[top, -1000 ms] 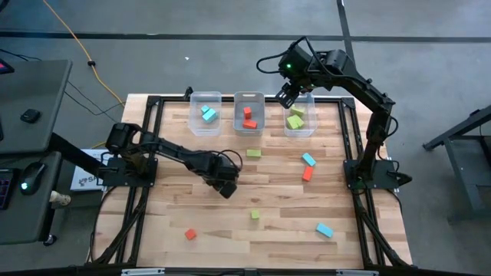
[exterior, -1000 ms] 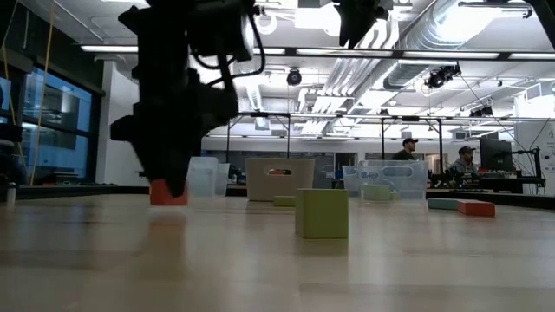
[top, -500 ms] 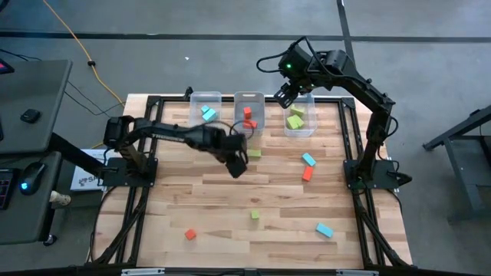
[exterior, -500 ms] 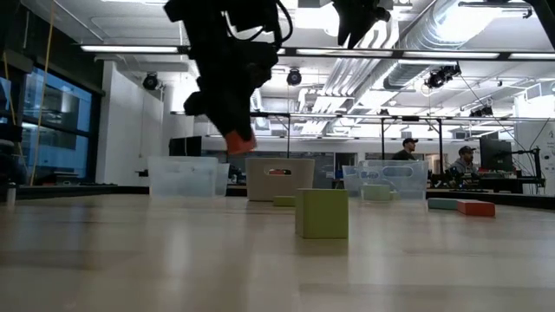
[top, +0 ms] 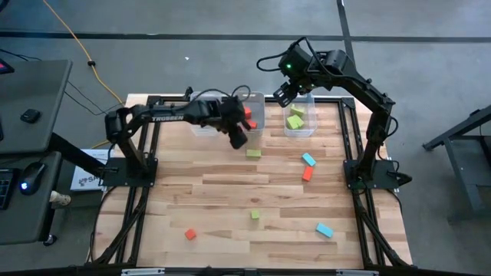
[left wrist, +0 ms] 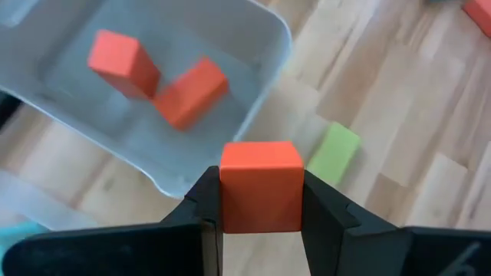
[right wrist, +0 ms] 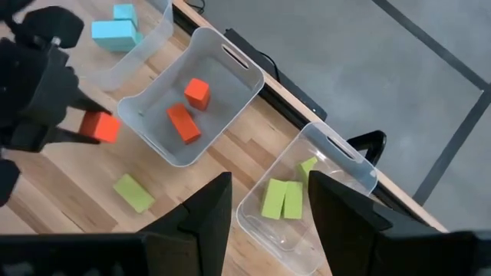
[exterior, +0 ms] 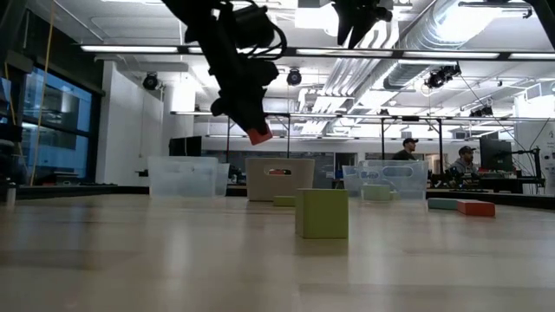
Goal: Sort & place blocks by color
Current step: Put the orange cube into the gray bin
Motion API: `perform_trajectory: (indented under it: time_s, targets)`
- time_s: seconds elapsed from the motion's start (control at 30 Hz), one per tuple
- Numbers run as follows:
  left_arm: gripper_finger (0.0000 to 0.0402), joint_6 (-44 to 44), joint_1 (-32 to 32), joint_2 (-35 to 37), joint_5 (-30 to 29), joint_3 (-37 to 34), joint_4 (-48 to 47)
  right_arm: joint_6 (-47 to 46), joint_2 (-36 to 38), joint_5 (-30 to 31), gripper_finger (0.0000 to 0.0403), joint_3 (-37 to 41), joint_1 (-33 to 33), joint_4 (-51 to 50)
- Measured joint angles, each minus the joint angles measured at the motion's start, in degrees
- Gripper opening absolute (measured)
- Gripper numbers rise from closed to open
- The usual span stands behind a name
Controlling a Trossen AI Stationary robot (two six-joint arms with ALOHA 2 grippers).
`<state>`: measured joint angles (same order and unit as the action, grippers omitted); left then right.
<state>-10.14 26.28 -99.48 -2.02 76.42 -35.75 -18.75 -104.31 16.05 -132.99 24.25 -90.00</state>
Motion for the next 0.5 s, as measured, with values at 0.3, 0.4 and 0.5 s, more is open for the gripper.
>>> perform_trajectory:
  time_s: [0.3, 0.4, 0.5]
  targets:
    - [0.0081, 6.32, 4.63, 0.0, 3.96, 0.0, 8.35, -2.0, 0.0, 2.17, 0.0162, 0.0, 0.0, 0.0]
    - [0.0081, 10.8, 4.89, 0.0, 3.67, 0.0, 13.09, -2.48, 0.0, 3.09, 0.0162, 0.0, 0.0, 0.01]
    - [0.0081, 17.12, 4.87, 0.0, 3.45, 0.0, 17.81, -3.76, 0.0, 3.1, 0.0162, 0.0, 0.02, 0.02]
